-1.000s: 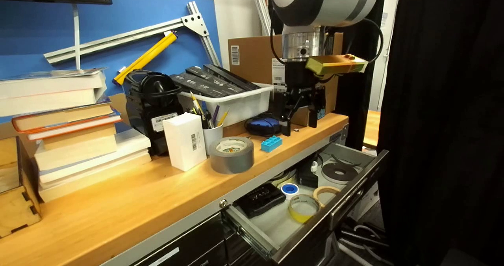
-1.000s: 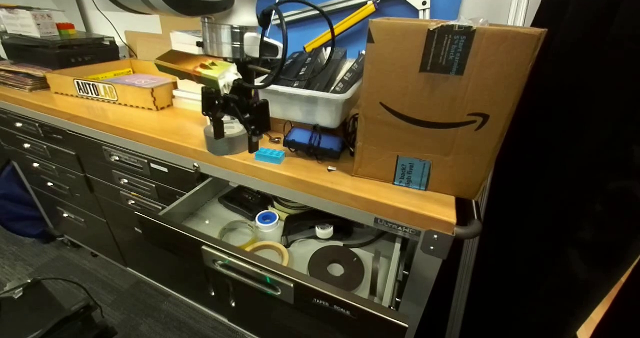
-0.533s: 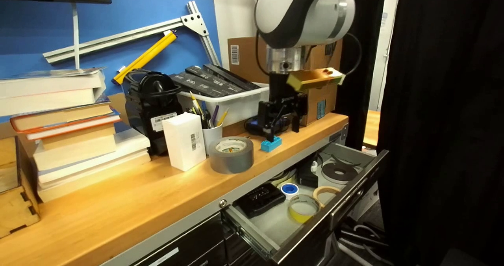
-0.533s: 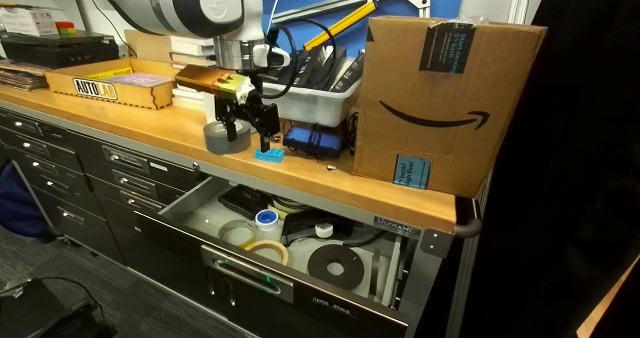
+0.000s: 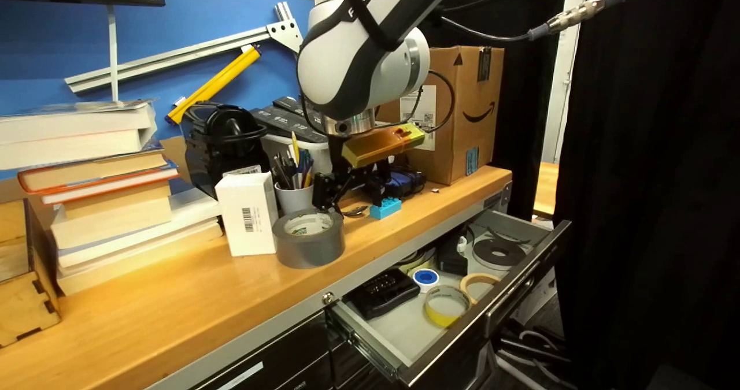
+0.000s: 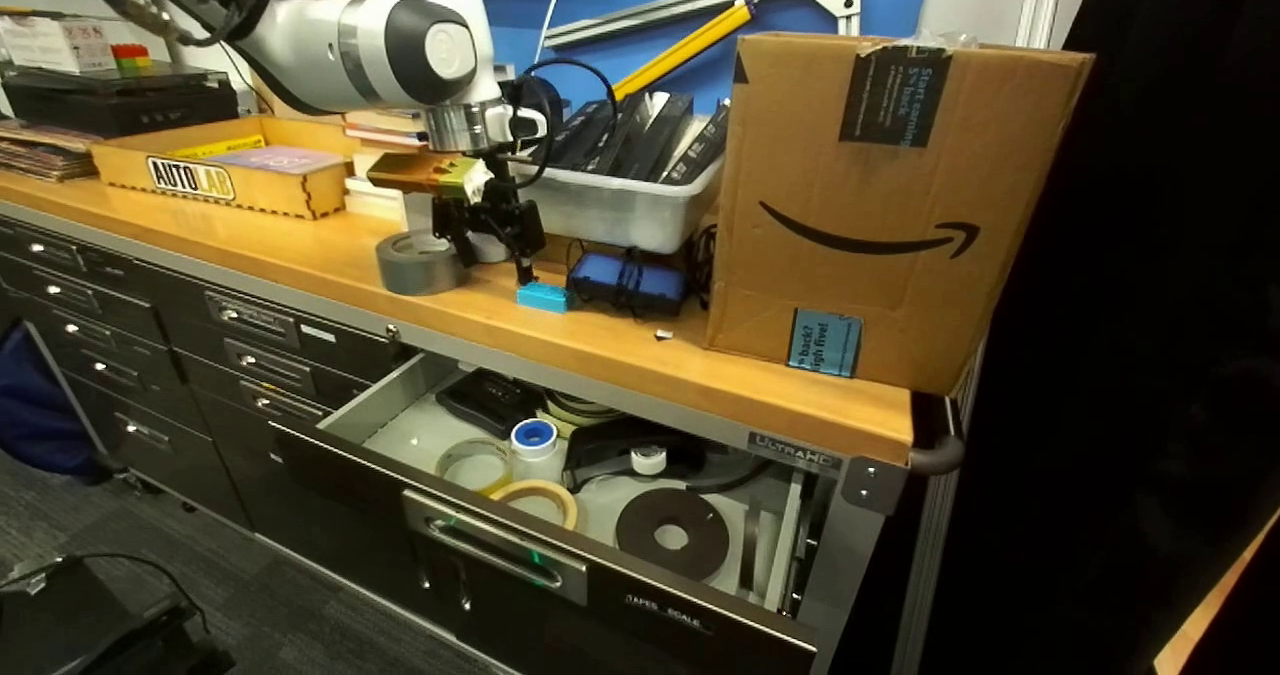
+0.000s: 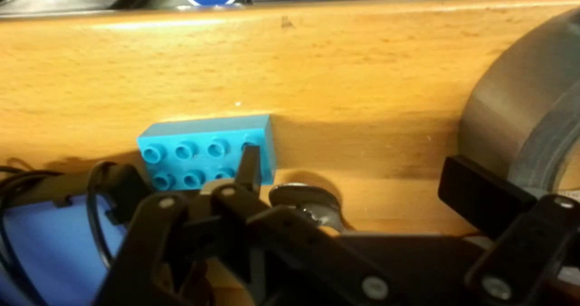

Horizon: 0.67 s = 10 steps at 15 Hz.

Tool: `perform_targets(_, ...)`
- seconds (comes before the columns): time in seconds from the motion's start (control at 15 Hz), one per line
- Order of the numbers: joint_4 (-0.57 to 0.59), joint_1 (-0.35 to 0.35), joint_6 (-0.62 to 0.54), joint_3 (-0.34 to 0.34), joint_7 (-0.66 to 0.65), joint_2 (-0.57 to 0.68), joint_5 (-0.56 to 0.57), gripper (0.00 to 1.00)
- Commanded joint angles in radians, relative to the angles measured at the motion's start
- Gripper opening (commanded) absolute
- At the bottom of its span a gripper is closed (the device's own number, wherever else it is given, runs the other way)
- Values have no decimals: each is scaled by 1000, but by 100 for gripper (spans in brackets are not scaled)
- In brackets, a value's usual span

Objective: Put the blue lego brick in the open drawer then close the drawer

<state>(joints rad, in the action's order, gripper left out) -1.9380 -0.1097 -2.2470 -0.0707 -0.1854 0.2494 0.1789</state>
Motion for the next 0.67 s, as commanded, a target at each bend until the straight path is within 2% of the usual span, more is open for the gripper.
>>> perform_targets(0.0, 30, -8, 9, 21, -28, -4, 22, 100)
perform_targets(0.6, 11, 29, 15, 61, -15, -28, -2, 100)
